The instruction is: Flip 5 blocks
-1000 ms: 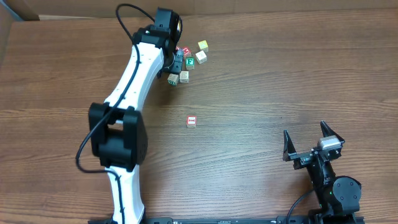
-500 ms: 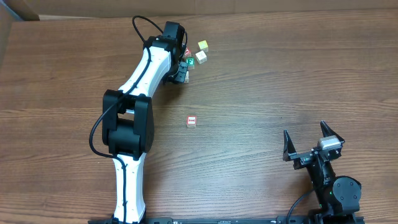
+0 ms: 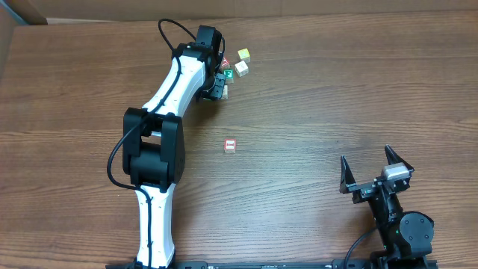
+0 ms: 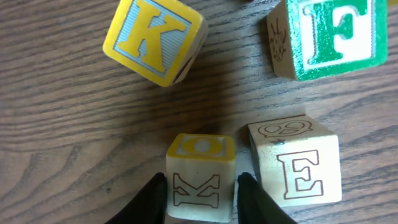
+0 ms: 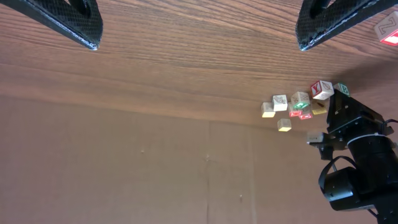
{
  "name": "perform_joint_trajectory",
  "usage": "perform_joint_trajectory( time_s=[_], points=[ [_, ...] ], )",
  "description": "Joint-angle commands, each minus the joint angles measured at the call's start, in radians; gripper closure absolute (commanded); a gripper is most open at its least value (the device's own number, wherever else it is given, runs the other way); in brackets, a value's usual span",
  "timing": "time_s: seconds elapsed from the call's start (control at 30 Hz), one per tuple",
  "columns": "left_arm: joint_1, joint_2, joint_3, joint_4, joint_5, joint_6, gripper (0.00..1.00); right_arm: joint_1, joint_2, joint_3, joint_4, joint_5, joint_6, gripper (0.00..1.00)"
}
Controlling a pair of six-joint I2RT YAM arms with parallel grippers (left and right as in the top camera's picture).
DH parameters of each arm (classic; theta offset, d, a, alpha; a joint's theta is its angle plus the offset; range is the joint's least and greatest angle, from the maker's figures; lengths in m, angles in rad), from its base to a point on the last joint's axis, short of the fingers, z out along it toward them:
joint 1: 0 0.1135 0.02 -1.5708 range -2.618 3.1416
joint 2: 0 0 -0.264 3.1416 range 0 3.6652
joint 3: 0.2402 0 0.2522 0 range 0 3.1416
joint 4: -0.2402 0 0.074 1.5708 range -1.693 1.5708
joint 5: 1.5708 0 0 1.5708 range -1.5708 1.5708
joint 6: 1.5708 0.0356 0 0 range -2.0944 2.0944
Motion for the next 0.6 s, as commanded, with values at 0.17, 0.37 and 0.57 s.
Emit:
perform_joint_trajectory(
  time_s=[0.17,0.37,0.57],
  points=[
    [0.005,0.016,-0.006,0.003,0.012,-0.052,0.81,-0.005,-0.007,-0.01,0.004,-0.001,-0.001,0.0],
    [0.006,-0.022,-0.003,-0.039,0.012,-0.077,0.84,-0.005,-0.007,-0.01,0.004,-0.001,0.0,0.0],
    [0.006,-0.168,-0.003,-0.105,0.013,-0.143,0.84,-0.005,-0.007,-0.01,0.004,-0.002,0.0,0.0]
  ],
)
